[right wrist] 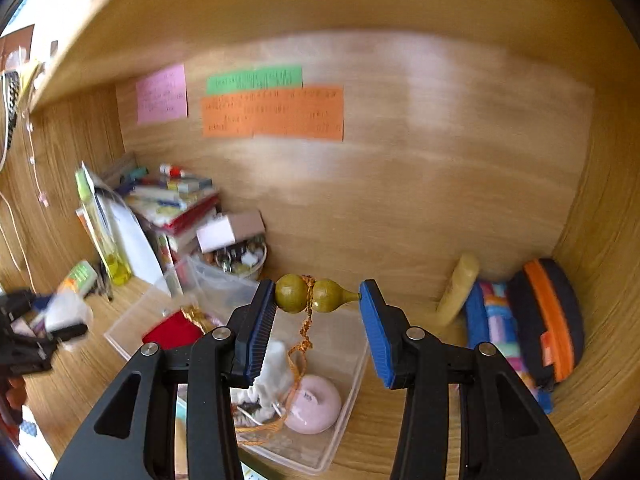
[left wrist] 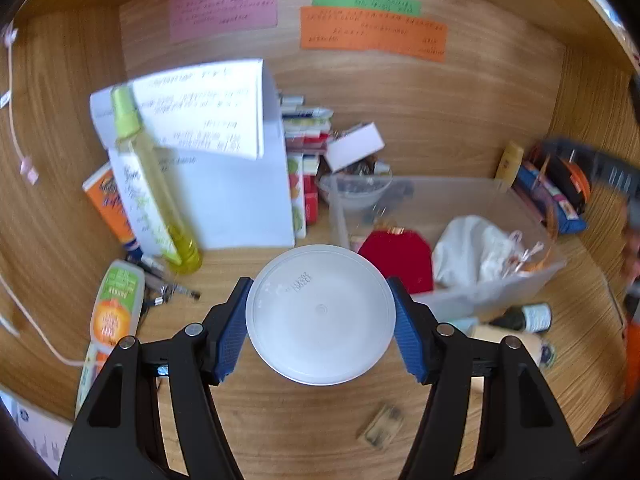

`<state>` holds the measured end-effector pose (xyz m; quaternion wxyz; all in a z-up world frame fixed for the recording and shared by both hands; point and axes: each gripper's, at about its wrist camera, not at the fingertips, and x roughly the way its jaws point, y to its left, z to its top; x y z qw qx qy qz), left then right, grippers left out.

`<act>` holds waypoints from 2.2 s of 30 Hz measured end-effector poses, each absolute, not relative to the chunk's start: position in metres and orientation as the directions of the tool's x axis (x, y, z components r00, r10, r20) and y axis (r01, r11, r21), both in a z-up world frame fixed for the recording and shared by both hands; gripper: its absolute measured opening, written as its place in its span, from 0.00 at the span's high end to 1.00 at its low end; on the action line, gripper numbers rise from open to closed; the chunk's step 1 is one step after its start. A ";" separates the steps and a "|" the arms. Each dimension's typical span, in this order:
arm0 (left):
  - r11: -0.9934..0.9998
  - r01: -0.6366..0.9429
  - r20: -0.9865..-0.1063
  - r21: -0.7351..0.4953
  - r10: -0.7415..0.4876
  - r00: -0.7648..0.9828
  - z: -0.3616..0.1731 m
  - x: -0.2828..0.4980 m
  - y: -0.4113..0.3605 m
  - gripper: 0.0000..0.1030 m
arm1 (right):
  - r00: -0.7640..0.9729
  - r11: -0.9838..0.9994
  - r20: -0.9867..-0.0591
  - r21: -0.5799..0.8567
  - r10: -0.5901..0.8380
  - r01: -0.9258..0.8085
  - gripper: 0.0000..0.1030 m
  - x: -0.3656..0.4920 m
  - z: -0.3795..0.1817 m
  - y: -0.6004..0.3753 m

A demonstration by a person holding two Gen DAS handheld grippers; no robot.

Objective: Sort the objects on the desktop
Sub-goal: 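Lower the gourd charm and white lid into the clear box and release both, then move both grippers toward the cream jar and the soap bar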

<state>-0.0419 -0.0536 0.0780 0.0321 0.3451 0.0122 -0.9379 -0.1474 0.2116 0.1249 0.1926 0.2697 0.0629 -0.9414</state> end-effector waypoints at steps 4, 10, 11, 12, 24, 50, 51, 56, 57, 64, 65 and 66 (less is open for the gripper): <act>-0.999 0.043 -0.648 -0.022 -0.019 -0.762 0.084 -0.057 -0.047 0.37 | -0.740 -0.912 -0.588 -0.013 -0.325 0.411 0.62 -0.152 0.093 0.207; -0.999 -0.004 -0.671 -0.040 0.029 -0.741 0.077 -0.083 -0.026 0.37 | -0.692 -0.909 -0.643 0.013 -0.327 0.417 0.62 -0.157 0.061 0.210; -0.999 -0.014 -0.677 -0.043 0.040 -0.735 0.075 -0.088 -0.022 0.37 | -0.685 -0.908 -0.650 0.020 -0.330 0.419 0.62 -0.159 0.058 0.211; -0.999 -0.019 -0.681 -0.045 0.044 -0.731 0.074 -0.092 -0.018 0.37 | -0.677 -0.906 -0.654 0.030 -0.337 0.422 0.62 -0.159 0.055 0.212; -0.998 -0.057 -0.729 -0.021 0.055 -0.682 0.048 -0.126 0.008 0.37 | -0.651 -0.881 -0.660 0.035 -0.375 0.472 0.61 -0.138 0.050 0.217; -0.998 -0.053 -0.751 -0.039 0.064 -0.657 0.040 -0.121 0.008 0.30 | -0.677 -0.869 -0.622 0.012 -0.394 0.494 0.41 -0.115 0.054 0.217; -0.998 -0.054 -0.747 -0.039 0.065 -0.662 0.043 -0.120 0.008 0.29 | -0.683 -0.870 -0.615 0.009 -0.393 0.493 0.40 -0.114 0.056 0.217; -0.998 -0.057 -0.720 -0.035 0.064 -0.691 0.058 -0.106 0.006 0.25 | -0.702 -0.879 -0.600 0.005 -0.383 0.476 0.31 -0.111 0.063 0.218; -0.998 -0.058 -0.714 -0.034 0.065 -0.697 0.062 -0.102 0.006 0.23 | -0.706 -0.882 -0.597 0.005 -0.381 0.471 0.30 -0.110 0.065 0.218; -0.998 -0.051 -0.668 -0.030 0.058 -0.741 0.080 -0.074 0.000 0.12 | -0.733 -0.878 -0.550 -0.001 -0.399 0.479 0.29 -0.092 0.084 0.220; -0.998 -0.051 -0.665 -0.032 0.059 -0.745 0.081 -0.070 -0.001 0.11 | -0.733 -0.877 -0.549 -0.001 -0.402 0.481 0.29 -0.090 0.085 0.219; -0.998 -0.050 -0.662 -0.033 0.059 -0.747 0.082 -0.066 -0.003 0.11 | -0.732 -0.875 -0.549 -0.002 -0.404 0.485 0.29 -0.087 0.086 0.217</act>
